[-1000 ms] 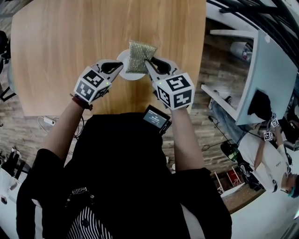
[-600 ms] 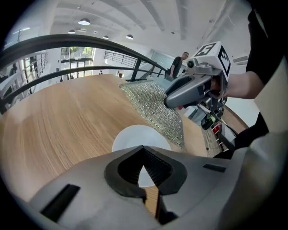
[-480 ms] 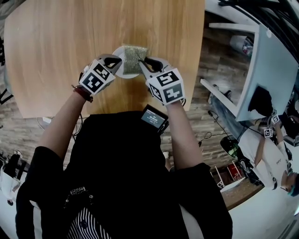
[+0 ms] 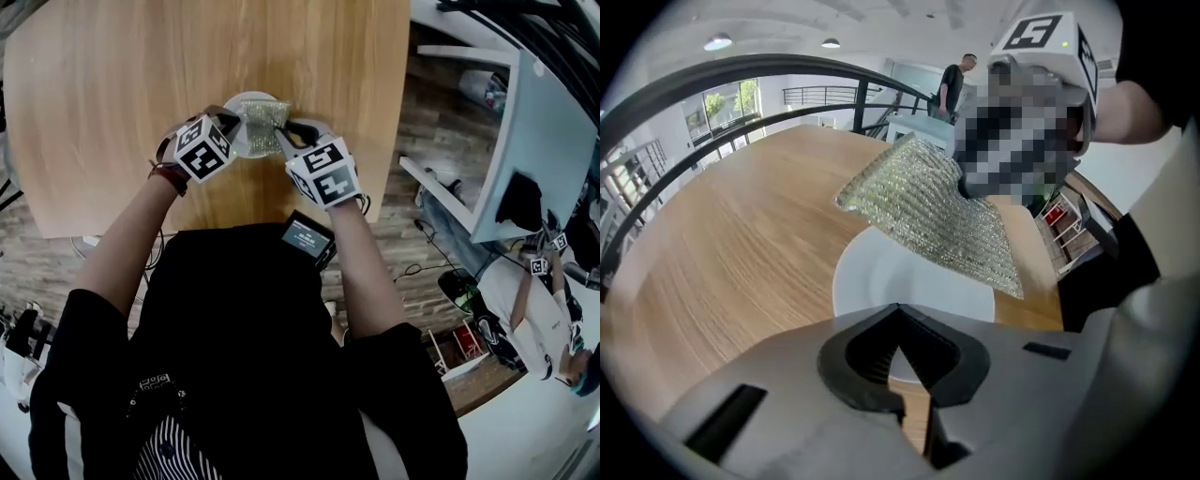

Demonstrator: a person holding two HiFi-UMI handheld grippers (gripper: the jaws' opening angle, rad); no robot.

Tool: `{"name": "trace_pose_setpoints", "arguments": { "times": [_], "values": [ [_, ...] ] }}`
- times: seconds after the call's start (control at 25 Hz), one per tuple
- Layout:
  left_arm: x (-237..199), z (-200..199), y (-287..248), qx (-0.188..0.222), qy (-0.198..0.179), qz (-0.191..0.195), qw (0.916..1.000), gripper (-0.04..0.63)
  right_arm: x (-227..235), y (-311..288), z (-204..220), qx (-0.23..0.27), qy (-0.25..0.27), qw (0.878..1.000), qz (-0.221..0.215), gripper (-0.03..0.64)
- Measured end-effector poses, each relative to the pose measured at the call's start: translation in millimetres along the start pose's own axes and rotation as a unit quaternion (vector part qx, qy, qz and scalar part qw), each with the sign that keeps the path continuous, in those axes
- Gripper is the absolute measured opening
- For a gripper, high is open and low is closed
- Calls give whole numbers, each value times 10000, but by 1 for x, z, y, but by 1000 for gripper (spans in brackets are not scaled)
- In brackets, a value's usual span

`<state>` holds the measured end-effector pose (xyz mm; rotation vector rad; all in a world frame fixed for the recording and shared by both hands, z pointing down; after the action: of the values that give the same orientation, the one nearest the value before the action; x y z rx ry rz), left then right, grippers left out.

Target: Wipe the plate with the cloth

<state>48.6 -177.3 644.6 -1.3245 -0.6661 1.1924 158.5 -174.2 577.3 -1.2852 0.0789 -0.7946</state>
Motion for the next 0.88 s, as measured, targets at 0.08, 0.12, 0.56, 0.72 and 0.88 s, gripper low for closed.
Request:
{"name": "trace_pose_setpoints", "arguments": {
  "times": [0.08,0.12,0.56,0.72,0.88],
  "values": [
    [0,-1,0,-102,4,-12,9999,-2,0,-4,2,-91,73,9999,27,49],
    [0,-1,0,-142,31,-2,9999,-2,1,-6,4,-126,85,9999,25,49],
    [3,-3,0,-359,64,48,9993,-2,20,-16,-2,-657,840,9927,563,49],
    [4,-4,1,-315,143,109,9993,-2,16,-29,-5,-1016,1363,9846,399,49],
    [4,-5,1,-300,162,90,9994,-2,14,-51,-7,-1256,1847,9728,610,49]
  ]
}}
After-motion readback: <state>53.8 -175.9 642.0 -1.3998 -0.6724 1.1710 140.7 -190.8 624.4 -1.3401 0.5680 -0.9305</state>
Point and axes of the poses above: the fingertips, and each gripper's own axes: y backward along the fingers, x to its right, z out of its underside, the point moved 3 cm from there along y, backward along the fingers, and after that the axes turned 11 degrees about -x, right-handed, at the moved point
